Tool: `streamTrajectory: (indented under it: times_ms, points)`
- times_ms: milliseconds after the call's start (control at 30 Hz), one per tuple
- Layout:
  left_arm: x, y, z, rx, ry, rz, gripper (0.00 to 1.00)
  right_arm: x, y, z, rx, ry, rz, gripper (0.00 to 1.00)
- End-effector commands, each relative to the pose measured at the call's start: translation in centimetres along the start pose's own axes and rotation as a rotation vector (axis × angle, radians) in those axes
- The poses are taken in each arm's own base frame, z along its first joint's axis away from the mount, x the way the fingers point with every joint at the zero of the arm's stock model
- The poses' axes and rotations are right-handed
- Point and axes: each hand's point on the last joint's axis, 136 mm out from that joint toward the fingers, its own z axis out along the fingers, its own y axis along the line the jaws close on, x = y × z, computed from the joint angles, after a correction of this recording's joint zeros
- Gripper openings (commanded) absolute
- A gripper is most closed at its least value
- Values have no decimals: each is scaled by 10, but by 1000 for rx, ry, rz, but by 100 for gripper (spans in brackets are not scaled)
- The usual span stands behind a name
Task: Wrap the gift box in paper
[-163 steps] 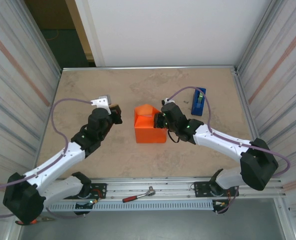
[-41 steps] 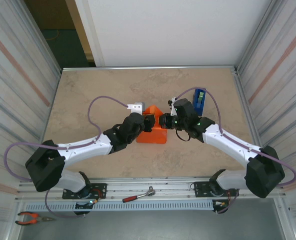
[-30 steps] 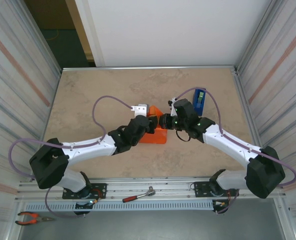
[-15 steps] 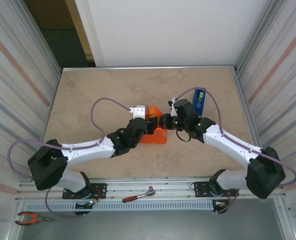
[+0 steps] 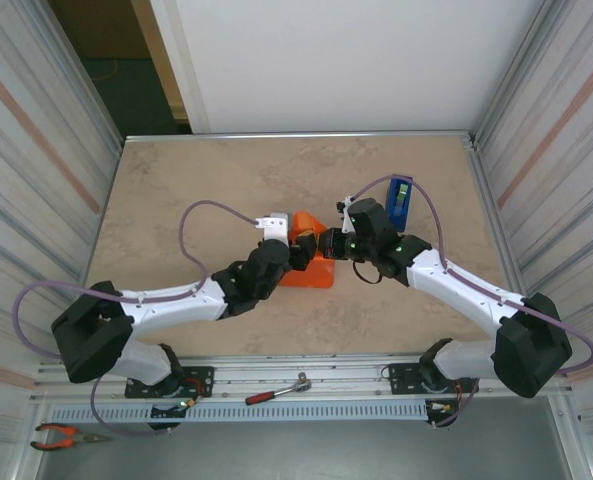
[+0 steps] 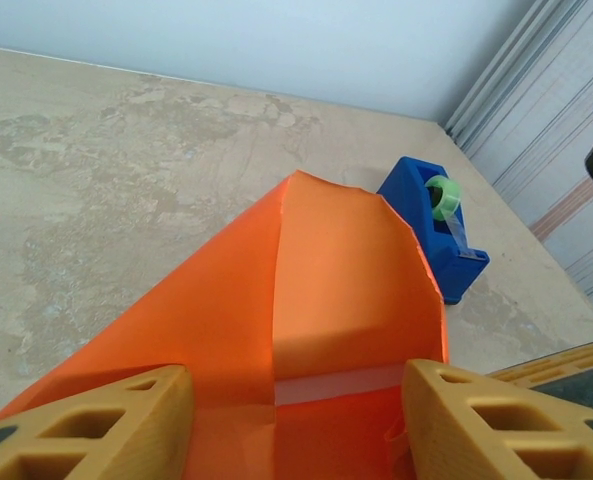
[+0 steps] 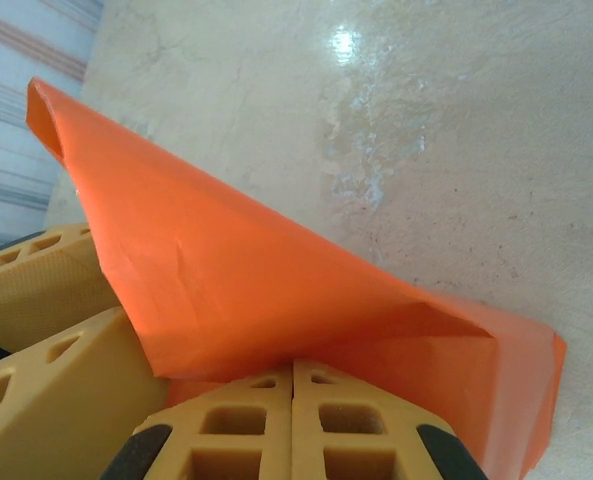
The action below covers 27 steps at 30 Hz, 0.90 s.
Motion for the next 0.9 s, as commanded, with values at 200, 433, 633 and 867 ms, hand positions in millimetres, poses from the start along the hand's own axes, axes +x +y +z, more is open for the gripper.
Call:
streamTrajectory:
  times_ms: [200, 433, 633, 867]
  points:
    - [48, 31, 8, -168, 179, 176, 33, 15, -6, -5, 24, 111, 32, 0]
    - [59, 35, 9, -185, 202, 220, 34, -24, 9, -32, -62, 27, 63, 0]
    - [60, 33, 9, -187, 204, 238, 35, -23, 3, -25, -62, 41, 69, 0]
    - [50, 26, 4, -148, 171, 191, 38, -6, -1, -13, -70, 76, 84, 0]
